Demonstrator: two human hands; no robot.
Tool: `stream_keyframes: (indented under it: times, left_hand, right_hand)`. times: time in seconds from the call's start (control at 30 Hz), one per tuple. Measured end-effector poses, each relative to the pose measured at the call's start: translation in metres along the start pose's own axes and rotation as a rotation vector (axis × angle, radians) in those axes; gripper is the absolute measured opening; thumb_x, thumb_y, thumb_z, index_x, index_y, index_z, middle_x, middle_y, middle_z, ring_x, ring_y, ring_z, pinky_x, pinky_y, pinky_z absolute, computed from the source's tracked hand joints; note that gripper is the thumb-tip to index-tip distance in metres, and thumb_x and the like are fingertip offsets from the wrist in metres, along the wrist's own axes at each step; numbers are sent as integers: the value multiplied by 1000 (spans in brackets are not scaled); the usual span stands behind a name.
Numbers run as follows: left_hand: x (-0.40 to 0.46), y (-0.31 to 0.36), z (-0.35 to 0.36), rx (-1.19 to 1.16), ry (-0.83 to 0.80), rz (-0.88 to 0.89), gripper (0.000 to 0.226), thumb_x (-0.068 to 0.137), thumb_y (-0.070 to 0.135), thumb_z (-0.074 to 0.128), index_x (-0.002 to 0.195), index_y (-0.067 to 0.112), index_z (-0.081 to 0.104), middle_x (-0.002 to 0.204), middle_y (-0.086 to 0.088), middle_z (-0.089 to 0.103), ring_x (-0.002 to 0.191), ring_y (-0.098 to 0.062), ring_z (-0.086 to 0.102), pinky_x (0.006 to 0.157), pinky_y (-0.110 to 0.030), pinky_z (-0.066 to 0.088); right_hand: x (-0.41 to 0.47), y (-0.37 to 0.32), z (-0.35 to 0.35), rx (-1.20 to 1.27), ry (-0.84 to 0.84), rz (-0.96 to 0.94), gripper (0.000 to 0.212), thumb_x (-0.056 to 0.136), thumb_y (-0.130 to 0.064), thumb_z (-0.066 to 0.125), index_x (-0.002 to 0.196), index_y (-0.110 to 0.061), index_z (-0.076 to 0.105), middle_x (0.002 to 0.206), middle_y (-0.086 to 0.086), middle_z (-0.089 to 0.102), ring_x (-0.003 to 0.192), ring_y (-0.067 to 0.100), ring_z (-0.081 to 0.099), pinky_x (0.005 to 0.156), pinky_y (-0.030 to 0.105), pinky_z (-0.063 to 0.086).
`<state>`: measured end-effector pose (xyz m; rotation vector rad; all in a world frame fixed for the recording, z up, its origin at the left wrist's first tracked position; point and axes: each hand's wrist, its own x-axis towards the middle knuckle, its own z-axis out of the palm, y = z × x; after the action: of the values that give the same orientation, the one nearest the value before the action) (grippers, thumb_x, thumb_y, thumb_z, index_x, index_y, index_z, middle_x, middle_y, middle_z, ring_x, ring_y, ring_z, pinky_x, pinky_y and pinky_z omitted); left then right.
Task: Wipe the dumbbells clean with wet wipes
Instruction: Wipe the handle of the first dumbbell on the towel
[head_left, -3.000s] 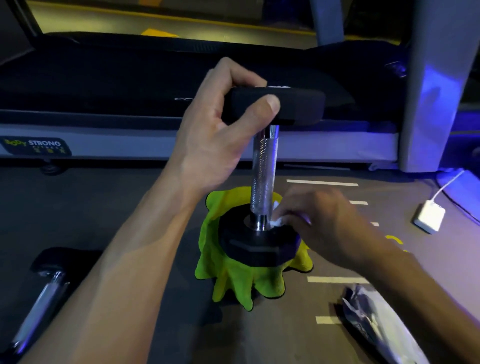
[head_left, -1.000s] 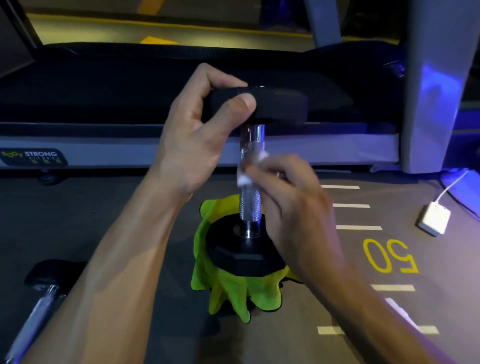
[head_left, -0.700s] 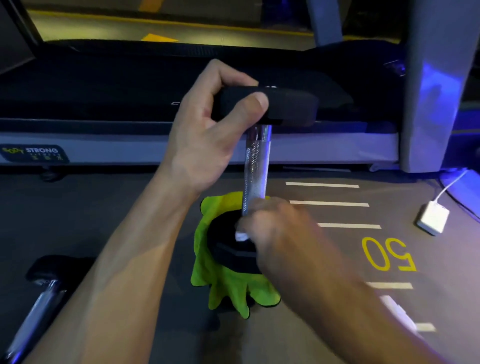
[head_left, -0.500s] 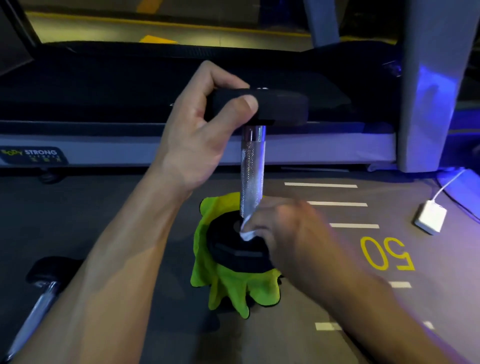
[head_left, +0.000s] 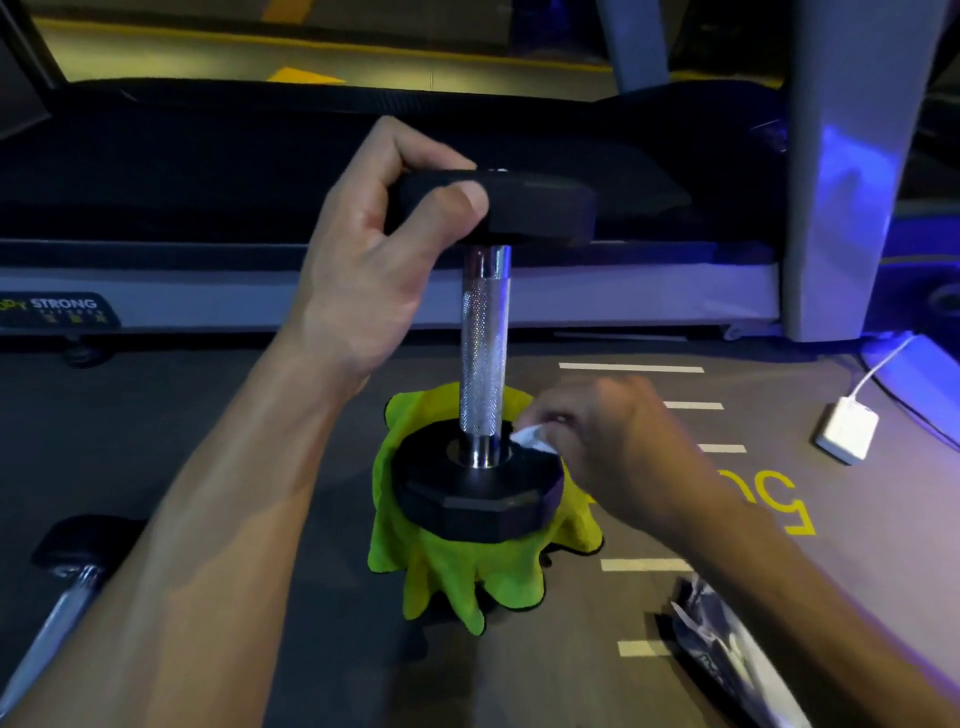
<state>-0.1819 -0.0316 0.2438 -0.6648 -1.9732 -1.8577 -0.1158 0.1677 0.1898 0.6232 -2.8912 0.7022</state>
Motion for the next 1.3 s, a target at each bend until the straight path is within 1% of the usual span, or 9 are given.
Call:
stream_keyframes:
  times: [0.17,0.33,0.5,0.6,0.7,0.9,1.03,1.2,1.3]
  left_hand:
    - [0,0,3,14,8,-3,13,86,36,63,96,29,59,86,21,62,83,1,55,78,-21,42]
    - [0,0,2,7,26,-11,10,86,37,63,94,31,60,84,23,61,83,0,55,78,-21,43]
    - [-1,2,4,19,16,-24,12,86,39,62,95,32,58,92,18,61,88,0,57,79,-19,45]
    - [0,0,0,24,66,-45,12,84,42,62,93,34,58,87,22,61,83,5,55,74,-12,43]
    - [1,-1,-2,28,60,-43,12,84,41,62,93,34,59,85,25,62,83,7,56,74,-10,42]
    - [3,1,3,59,37,-29,11,85,40,62,93,33,59,86,25,63,84,5,56,74,-12,43]
    - [1,0,-1,41,48,-20,12,85,39,64,94,33,60,85,25,62,85,3,56,77,-16,43]
    - [0,0,-1,46,18,-5,13,88,38,65,97,31,60,93,17,62,94,-8,58,85,-31,46]
    - [0,-3,-3,38,66,-17,13,85,40,65,94,33,61,88,19,61,88,-5,54,81,-28,42]
  right_hand:
    - [-3,-17,4,277,435,2,13,92,-14,73,98,-25,76,96,-20,69,91,1,68,79,16,54]
    - [-4,-20,23,276,287,-93,15,85,-6,77,90,-20,80,92,-13,69,84,1,63,76,7,43]
    - [41,-30,4,308,666,-108,15,88,-5,78,98,-15,80,93,-10,64,87,-2,61,79,9,43]
    - [14,-25,27,258,502,-127,16,88,-3,76,96,-16,80,97,-6,71,91,3,65,79,17,49]
    - [2,-20,26,335,313,-99,12,87,-9,79,93,-19,83,91,-16,69,85,-8,63,75,8,42]
    - [44,-34,18,452,741,-28,15,91,-3,75,103,-12,78,99,-2,69,95,3,65,84,15,47]
    - [16,-30,31,408,583,-34,19,91,-8,76,106,-20,80,101,-5,69,95,3,65,82,17,50]
    - [46,-34,13,525,760,-11,16,92,-2,71,98,-16,75,96,-7,65,92,-1,62,83,15,46]
    - [23,-27,29,614,613,33,19,93,-2,72,100,-20,75,102,-11,72,99,5,70,87,27,57]
